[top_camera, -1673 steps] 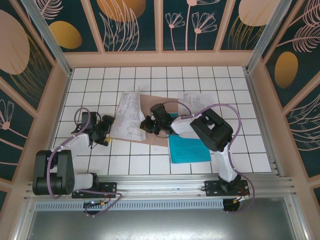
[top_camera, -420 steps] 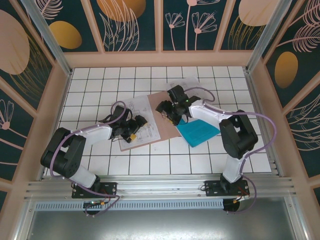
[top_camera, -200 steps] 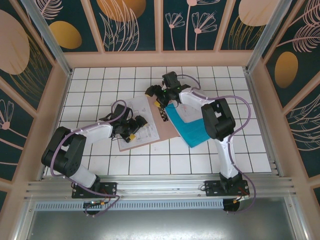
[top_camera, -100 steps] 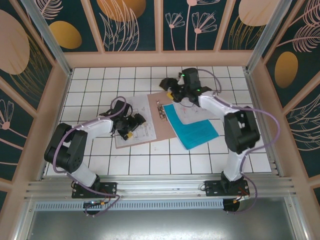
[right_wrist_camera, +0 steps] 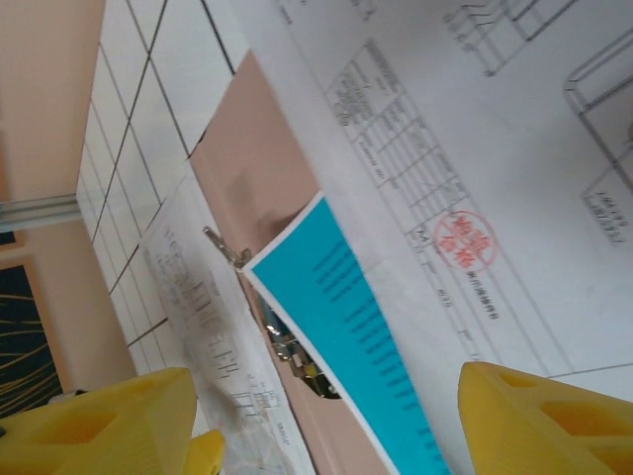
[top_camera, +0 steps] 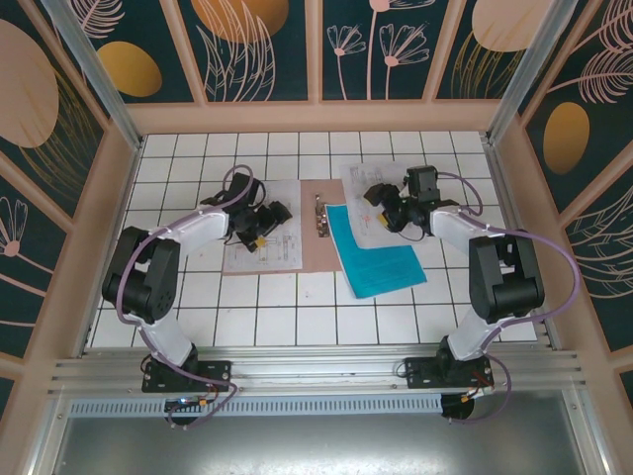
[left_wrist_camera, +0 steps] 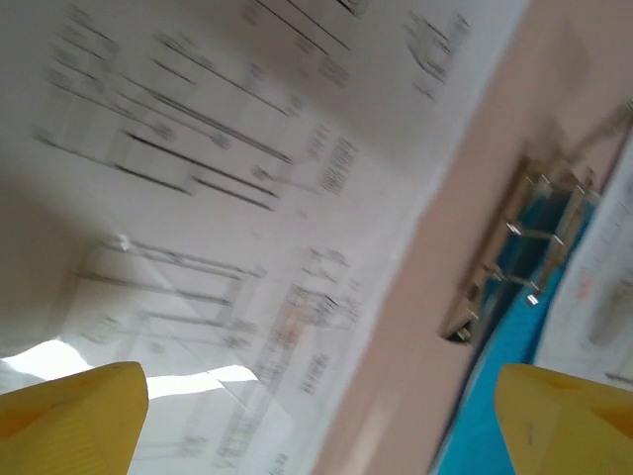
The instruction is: Put the files into the folder
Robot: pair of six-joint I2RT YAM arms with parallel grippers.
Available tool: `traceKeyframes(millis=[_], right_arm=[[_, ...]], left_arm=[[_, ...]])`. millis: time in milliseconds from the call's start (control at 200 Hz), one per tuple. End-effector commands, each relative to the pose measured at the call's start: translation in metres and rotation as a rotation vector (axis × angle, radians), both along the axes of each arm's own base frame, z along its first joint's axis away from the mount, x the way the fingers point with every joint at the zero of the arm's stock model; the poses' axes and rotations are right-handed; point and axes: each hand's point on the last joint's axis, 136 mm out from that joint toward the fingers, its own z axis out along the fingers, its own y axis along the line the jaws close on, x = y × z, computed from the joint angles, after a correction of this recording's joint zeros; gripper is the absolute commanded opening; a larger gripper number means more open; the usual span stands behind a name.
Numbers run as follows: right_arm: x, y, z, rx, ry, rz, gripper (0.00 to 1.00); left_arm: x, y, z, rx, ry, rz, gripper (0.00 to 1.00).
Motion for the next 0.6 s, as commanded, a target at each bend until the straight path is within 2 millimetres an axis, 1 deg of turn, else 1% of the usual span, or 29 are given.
traceKeyframes(millis=[0,60,140,225,340,420,520,590], right_arm=[[-0.001,-0.008,-0.006,0.004,0.021,-0.005,0.71],[0.002,-0.008,-0.011,0.009,0.037,-0.003,0.71],[0.008,-0.007,-0.019,0.006,0.055,-0.005,0.71],[0.013,-0.007,-0.028,0.006,0.079,-0.007,0.71],[0.017,-0.008,-0.039,0.0,0.114,-0.014,0.71],[0.02,-0.007,-0.04,0.002,0.117,-0.015,0.7],[0.019,-0.008,-0.044,-0.004,0.135,-0.015,0.7],[0.016,-0.008,-0.046,-0.005,0.146,-0.017,0.7]], left_arm=[[-0.034,-0.051,0.014,-0.115,0.052,-0.102,0.88],[-0.054,-0.076,0.012,-0.175,0.084,-0.139,0.87],[-0.074,-0.103,0.013,-0.242,0.106,-0.165,0.84],[-0.086,-0.129,0.017,-0.296,0.12,-0.198,0.84],[-0.1,-0.157,0.018,-0.328,0.14,-0.245,0.82],[-0.113,-0.172,0.015,-0.342,0.162,-0.27,0.8],[-0.129,-0.182,0.004,-0.334,0.198,-0.282,0.75],[-0.14,-0.186,-0.005,-0.334,0.223,-0.282,0.7]])
